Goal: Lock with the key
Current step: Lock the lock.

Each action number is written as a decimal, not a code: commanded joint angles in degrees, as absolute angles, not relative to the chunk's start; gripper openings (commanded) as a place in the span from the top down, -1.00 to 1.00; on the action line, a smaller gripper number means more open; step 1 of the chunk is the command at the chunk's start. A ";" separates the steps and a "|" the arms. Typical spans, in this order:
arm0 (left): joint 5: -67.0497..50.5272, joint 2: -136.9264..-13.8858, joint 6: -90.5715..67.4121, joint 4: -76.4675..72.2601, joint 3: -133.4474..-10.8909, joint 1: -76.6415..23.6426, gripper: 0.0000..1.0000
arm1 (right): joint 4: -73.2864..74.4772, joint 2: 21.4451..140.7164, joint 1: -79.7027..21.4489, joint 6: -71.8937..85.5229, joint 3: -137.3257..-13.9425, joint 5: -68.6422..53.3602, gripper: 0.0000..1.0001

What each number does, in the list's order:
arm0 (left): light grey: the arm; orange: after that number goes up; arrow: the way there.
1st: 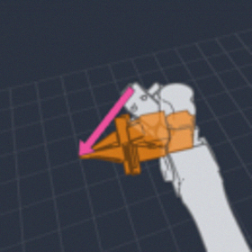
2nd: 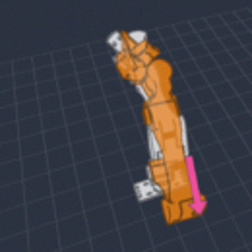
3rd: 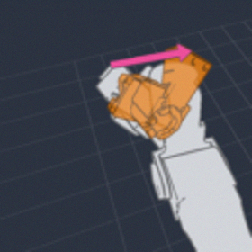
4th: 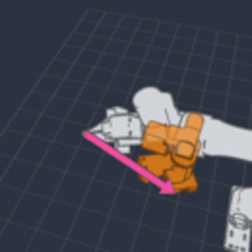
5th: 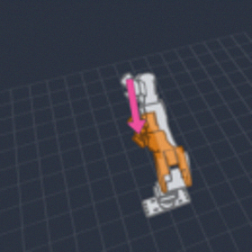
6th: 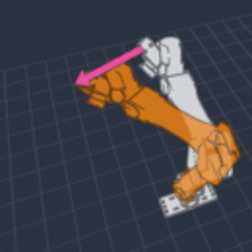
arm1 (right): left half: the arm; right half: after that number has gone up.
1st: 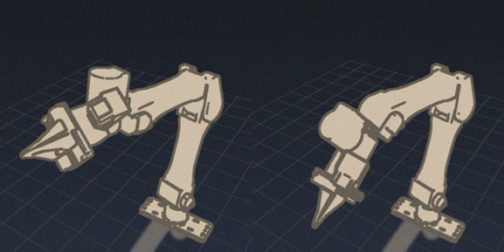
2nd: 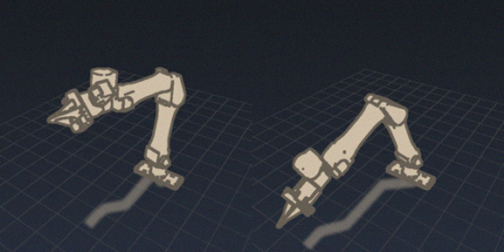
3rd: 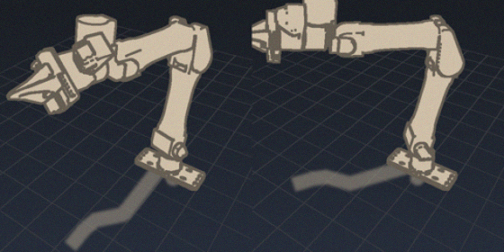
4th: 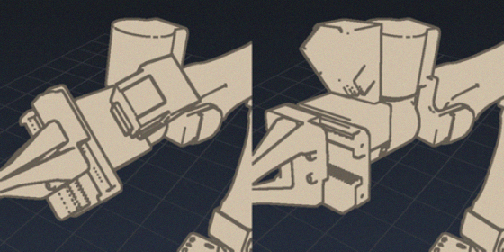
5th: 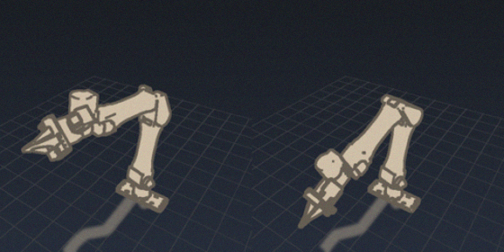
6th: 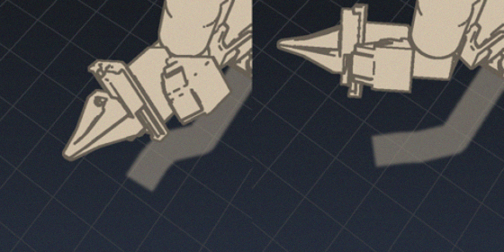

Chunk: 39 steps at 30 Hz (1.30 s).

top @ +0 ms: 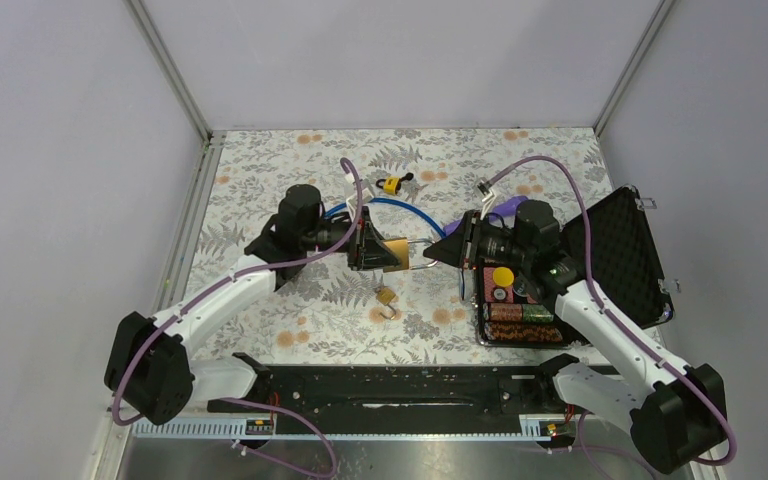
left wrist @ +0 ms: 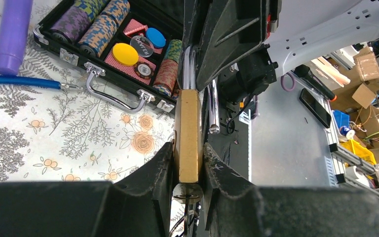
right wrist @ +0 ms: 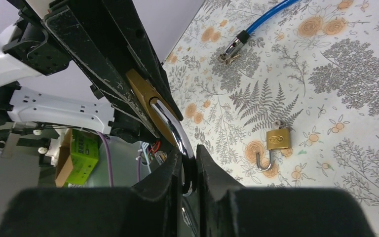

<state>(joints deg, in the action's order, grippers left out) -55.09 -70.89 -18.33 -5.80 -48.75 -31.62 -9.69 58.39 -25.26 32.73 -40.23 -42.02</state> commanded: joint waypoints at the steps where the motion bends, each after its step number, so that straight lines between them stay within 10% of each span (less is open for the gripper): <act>1: -57.69 -66.51 -16.00 -11.69 -51.27 -31.83 1.00 | -11.77 57.98 -23.75 37.09 -42.51 -41.75 1.00; 8: -56.61 -66.62 -17.43 -10.44 -52.72 -31.82 1.00 | -14.00 57.00 -22.85 36.39 -42.48 -44.11 1.00; 14: -55.72 -65.48 -22.71 -17.42 -51.71 -31.86 -0.41 | -21.79 52.60 -22.90 36.49 -44.27 -47.32 1.00; 18: -53.43 -64.95 -27.76 -26.77 -50.44 -31.83 -0.87 | -21.00 52.13 -22.87 37.08 -48.35 -48.71 1.00; 39: -41.60 -77.03 -44.21 -65.64 -48.44 -39.32 -0.73 | -30.30 51.10 -22.84 62.67 -54.84 -44.26 1.00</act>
